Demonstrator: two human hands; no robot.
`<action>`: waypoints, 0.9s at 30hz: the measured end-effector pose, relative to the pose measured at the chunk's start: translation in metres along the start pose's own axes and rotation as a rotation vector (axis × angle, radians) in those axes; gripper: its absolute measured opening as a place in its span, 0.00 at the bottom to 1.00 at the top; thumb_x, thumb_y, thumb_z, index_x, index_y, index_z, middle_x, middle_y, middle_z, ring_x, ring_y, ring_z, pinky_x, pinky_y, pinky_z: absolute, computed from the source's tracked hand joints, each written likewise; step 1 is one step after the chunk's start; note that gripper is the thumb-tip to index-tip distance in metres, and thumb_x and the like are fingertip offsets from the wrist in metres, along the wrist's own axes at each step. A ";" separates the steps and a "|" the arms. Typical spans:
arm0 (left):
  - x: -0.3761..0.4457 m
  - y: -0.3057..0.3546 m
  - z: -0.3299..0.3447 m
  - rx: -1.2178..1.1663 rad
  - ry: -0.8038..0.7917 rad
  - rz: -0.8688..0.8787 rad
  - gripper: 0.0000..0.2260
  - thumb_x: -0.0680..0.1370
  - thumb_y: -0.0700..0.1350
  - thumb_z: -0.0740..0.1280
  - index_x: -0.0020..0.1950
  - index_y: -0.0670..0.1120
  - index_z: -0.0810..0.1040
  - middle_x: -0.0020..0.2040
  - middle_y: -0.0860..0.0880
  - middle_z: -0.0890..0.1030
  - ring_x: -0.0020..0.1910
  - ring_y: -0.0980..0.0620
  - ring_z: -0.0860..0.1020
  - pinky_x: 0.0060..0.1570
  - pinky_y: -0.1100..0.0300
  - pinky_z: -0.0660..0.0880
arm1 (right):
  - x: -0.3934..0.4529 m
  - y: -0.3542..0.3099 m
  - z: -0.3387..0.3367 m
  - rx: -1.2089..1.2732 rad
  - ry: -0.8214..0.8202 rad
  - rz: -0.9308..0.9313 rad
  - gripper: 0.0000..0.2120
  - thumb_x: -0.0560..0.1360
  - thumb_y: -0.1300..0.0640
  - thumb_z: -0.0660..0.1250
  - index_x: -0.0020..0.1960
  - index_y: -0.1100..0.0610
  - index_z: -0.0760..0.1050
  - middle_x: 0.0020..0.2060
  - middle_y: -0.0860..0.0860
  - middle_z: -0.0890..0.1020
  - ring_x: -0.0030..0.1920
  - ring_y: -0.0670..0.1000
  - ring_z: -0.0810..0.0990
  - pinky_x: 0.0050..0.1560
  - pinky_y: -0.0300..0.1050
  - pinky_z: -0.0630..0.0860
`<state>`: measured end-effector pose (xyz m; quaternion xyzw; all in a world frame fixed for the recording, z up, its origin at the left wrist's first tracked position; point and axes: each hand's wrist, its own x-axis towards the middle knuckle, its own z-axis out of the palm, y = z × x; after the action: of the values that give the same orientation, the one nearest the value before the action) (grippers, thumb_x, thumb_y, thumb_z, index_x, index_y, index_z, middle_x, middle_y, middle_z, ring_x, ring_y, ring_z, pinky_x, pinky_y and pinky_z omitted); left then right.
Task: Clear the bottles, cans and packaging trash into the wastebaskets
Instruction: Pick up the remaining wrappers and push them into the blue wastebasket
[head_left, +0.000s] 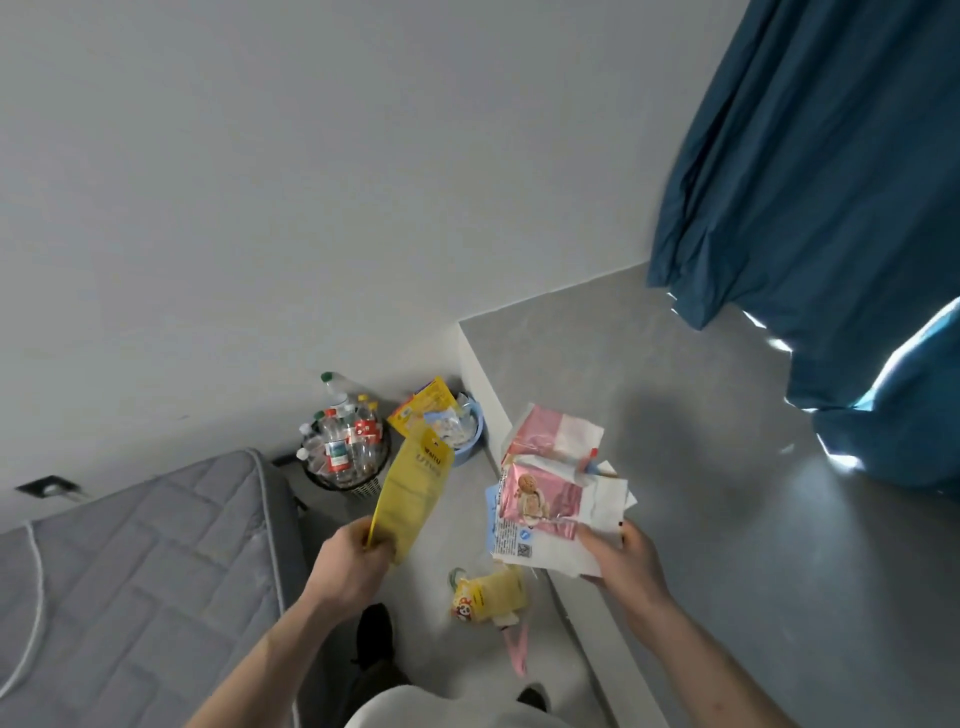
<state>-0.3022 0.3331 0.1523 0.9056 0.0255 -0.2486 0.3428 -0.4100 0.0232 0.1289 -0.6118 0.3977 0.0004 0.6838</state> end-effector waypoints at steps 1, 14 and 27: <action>0.009 0.002 -0.008 0.007 -0.004 0.014 0.06 0.73 0.43 0.67 0.36 0.49 0.79 0.33 0.50 0.82 0.33 0.52 0.78 0.37 0.56 0.74 | 0.001 -0.003 0.008 0.008 0.002 0.003 0.07 0.76 0.62 0.73 0.54 0.56 0.82 0.46 0.52 0.88 0.46 0.53 0.87 0.38 0.48 0.82; 0.148 -0.019 -0.135 -0.012 -0.165 0.179 0.02 0.69 0.47 0.68 0.39 0.53 0.80 0.32 0.55 0.82 0.29 0.61 0.75 0.32 0.65 0.71 | 0.023 -0.021 0.149 0.130 0.159 0.034 0.11 0.75 0.59 0.74 0.57 0.53 0.82 0.46 0.49 0.88 0.48 0.53 0.87 0.39 0.49 0.83; 0.230 -0.029 -0.150 0.006 -0.231 0.093 0.09 0.66 0.52 0.65 0.40 0.49 0.81 0.32 0.52 0.82 0.33 0.50 0.79 0.36 0.55 0.76 | 0.048 -0.041 0.167 0.197 0.256 0.069 0.10 0.77 0.58 0.73 0.58 0.52 0.81 0.50 0.51 0.87 0.51 0.55 0.86 0.40 0.49 0.83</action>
<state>-0.0428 0.4215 0.1231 0.8722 -0.0569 -0.3351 0.3518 -0.2664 0.1288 0.1264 -0.5228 0.5003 -0.0932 0.6839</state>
